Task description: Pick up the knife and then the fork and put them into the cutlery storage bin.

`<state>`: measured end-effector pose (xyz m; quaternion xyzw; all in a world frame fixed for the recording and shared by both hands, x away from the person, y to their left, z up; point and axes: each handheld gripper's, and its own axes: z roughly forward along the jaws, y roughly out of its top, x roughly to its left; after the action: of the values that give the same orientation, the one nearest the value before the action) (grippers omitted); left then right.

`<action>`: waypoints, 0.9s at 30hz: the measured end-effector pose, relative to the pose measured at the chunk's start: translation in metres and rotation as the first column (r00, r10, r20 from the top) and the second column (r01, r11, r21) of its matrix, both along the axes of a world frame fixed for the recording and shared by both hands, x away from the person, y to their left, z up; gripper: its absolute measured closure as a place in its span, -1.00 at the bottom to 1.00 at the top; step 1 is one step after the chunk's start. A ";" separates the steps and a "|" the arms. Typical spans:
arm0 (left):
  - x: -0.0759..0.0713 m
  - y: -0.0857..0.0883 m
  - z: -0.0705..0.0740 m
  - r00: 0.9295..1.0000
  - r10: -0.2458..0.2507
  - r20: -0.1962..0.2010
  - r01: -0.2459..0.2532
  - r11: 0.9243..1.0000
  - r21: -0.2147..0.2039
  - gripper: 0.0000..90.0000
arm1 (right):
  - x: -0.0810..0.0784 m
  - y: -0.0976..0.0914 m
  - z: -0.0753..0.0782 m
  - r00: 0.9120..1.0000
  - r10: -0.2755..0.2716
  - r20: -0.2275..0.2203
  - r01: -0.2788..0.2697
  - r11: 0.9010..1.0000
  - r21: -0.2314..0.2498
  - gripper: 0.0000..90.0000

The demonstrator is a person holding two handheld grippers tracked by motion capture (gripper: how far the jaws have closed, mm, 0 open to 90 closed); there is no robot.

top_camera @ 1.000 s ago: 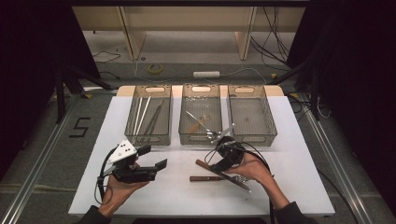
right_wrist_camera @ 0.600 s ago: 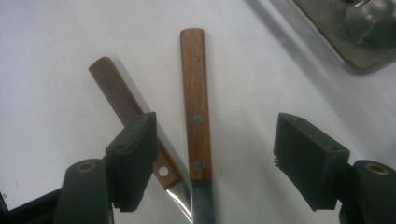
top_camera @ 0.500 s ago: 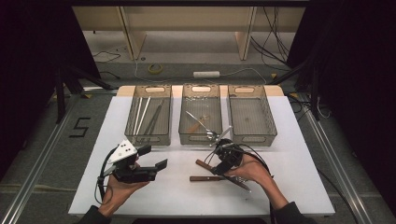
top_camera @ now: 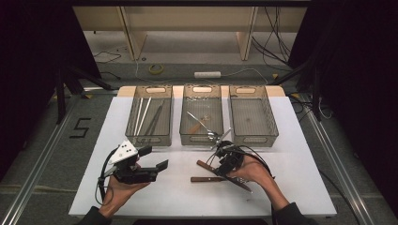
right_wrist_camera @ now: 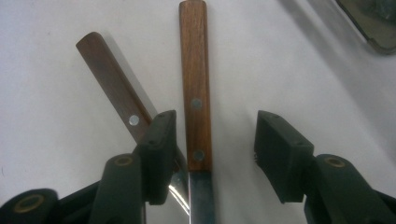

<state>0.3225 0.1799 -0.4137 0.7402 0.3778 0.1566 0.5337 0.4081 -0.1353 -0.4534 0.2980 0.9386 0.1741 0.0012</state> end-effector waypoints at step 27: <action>-0.003 0.000 0.000 1.000 -0.005 0.007 0.005 1.000 0.006 -0.61 | -0.003 0.005 -0.006 0.999 0.043 0.029 -0.040 0.995 -0.089 0.63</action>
<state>0.3193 0.1802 -0.4135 0.7423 0.3734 0.1590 0.5332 0.4052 -0.1303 -0.4592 0.2751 0.9513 0.1368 0.0254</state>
